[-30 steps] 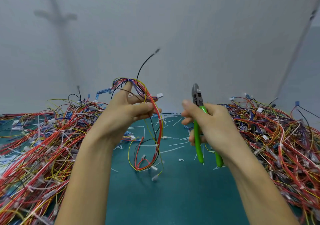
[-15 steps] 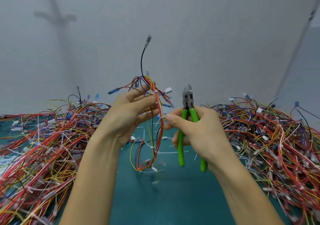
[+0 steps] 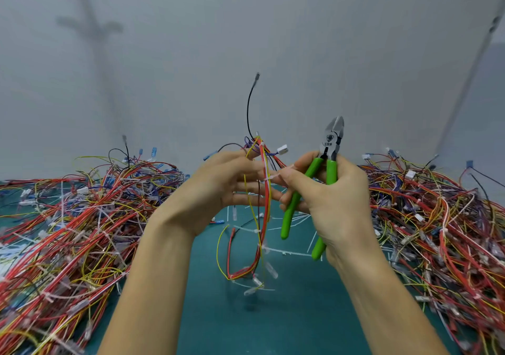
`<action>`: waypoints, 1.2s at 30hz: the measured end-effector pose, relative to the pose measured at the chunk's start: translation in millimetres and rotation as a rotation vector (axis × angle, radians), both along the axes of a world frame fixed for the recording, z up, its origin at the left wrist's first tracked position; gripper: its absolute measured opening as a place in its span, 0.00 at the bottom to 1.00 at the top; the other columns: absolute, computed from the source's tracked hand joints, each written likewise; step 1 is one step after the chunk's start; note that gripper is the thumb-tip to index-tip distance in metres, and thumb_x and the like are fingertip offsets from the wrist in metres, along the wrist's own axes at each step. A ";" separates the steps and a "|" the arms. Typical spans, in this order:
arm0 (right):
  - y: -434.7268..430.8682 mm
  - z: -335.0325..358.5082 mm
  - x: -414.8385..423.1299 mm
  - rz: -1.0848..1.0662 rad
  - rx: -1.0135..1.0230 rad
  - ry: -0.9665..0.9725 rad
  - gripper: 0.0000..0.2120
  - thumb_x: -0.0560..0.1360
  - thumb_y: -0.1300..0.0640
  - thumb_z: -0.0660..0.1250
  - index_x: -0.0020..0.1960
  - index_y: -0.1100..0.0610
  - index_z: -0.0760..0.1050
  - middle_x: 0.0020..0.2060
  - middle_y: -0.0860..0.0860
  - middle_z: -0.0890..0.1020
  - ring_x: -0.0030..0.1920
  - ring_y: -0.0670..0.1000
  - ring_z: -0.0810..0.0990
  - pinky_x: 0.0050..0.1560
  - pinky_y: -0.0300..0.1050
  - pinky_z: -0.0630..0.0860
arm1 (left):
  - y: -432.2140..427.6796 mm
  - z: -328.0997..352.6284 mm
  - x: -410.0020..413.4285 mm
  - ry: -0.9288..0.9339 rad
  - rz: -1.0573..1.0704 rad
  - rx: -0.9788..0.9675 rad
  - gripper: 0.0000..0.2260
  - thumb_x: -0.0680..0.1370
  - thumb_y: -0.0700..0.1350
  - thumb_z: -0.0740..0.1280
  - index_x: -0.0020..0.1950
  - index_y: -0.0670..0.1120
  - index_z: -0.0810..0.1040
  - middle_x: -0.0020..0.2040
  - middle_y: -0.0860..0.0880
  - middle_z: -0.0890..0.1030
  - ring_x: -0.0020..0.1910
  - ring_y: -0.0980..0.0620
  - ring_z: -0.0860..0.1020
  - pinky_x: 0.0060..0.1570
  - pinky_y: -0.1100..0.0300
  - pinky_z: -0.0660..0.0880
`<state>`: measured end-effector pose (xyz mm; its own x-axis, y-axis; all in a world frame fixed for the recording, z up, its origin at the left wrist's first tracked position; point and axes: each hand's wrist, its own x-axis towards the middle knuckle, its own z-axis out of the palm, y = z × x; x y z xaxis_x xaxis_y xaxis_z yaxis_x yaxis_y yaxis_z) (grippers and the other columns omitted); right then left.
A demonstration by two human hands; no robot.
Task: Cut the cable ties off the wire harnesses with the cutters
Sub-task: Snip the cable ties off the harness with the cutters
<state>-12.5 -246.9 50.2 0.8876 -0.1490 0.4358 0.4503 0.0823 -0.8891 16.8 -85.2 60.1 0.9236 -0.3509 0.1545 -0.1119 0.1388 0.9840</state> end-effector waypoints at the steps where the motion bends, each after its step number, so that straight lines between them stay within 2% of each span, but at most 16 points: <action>1: -0.5 0.2 -0.2 -0.006 0.000 -0.006 0.10 0.71 0.69 0.71 0.38 0.58 0.74 0.30 0.55 0.82 0.29 0.58 0.80 0.33 0.55 0.83 | 1.4 -1.7 -0.1 -0.027 -0.014 0.002 0.15 0.75 0.42 0.69 0.60 0.41 0.75 0.54 0.41 0.83 0.45 0.44 0.85 0.41 0.57 0.81; 3: -1.7 -0.9 1.1 -0.035 -0.014 -0.013 0.09 0.72 0.68 0.71 0.38 0.58 0.74 0.29 0.53 0.81 0.27 0.54 0.80 0.30 0.48 0.81 | 2.1 -4.7 -0.4 -0.062 -0.031 -0.001 0.19 0.74 0.41 0.71 0.65 0.42 0.74 0.54 0.41 0.84 0.47 0.46 0.84 0.44 0.58 0.80; 4: -2.3 -1.8 2.2 -0.051 -0.026 -0.012 0.09 0.72 0.67 0.72 0.38 0.58 0.74 0.28 0.52 0.80 0.26 0.53 0.80 0.30 0.48 0.80 | 1.9 -4.8 -0.4 -0.057 -0.026 -0.013 0.21 0.73 0.41 0.71 0.65 0.42 0.74 0.53 0.42 0.84 0.48 0.46 0.84 0.44 0.58 0.80; 10: -3.6 -3.0 2.1 -0.058 -0.050 0.005 0.08 0.73 0.64 0.73 0.39 0.57 0.75 0.29 0.53 0.79 0.27 0.53 0.80 0.30 0.51 0.82 | -0.6 -4.8 -0.6 -0.087 -0.019 -0.113 0.24 0.70 0.36 0.73 0.65 0.43 0.74 0.46 0.47 0.84 0.45 0.49 0.84 0.45 0.61 0.79; 14: -7.1 4.3 -1.4 0.032 -0.118 0.075 0.07 0.76 0.59 0.69 0.40 0.58 0.75 0.30 0.53 0.77 0.27 0.54 0.79 0.34 0.59 0.82 | -0.9 -2.9 0.1 -0.120 0.082 -0.144 0.22 0.69 0.38 0.71 0.63 0.43 0.75 0.43 0.47 0.84 0.41 0.51 0.83 0.45 0.62 0.80; 18: -7.4 10.2 -6.7 0.189 -0.274 0.202 0.20 0.81 0.46 0.58 0.42 0.60 0.77 0.29 0.51 0.76 0.26 0.56 0.77 0.32 0.53 0.79 | 1.5 -1.6 1.0 -0.129 0.181 -0.171 0.20 0.69 0.38 0.70 0.61 0.43 0.75 0.42 0.48 0.85 0.38 0.53 0.83 0.41 0.64 0.79; 20: -5.0 8.0 -7.8 0.191 -0.399 0.245 0.25 0.82 0.42 0.53 0.42 0.59 0.78 0.28 0.52 0.77 0.26 0.56 0.77 0.33 0.52 0.78 | 1.3 -1.4 1.2 -0.132 0.225 -0.188 0.20 0.69 0.38 0.70 0.61 0.43 0.75 0.42 0.49 0.86 0.38 0.54 0.83 0.40 0.64 0.79; 25: -1.6 -1.0 -5.6 0.110 -0.621 0.263 0.27 0.82 0.42 0.51 0.37 0.55 0.79 0.29 0.53 0.79 0.25 0.55 0.79 0.35 0.54 0.80 | 1.1 1.0 0.1 -0.129 0.270 -0.207 0.25 0.67 0.39 0.71 0.64 0.43 0.74 0.46 0.47 0.86 0.41 0.55 0.84 0.40 0.65 0.79; 31: -0.2 -2.8 -2.6 0.056 -0.657 0.243 0.27 0.82 0.42 0.51 0.35 0.54 0.78 0.29 0.54 0.79 0.26 0.54 0.79 0.35 0.56 0.81 | -0.9 2.9 -2.5 -0.149 0.258 -0.165 0.24 0.68 0.40 0.71 0.63 0.45 0.74 0.49 0.47 0.86 0.43 0.54 0.84 0.41 0.65 0.79; 36: 0.9 -3.2 -1.9 0.026 -0.676 0.213 0.27 0.82 0.42 0.51 0.34 0.52 0.78 0.29 0.54 0.80 0.29 0.56 0.80 0.44 0.61 0.79 | -2.6 4.6 -3.7 -0.153 0.255 -0.172 0.24 0.68 0.40 0.71 0.63 0.45 0.74 0.48 0.47 0.86 0.44 0.55 0.84 0.41 0.65 0.79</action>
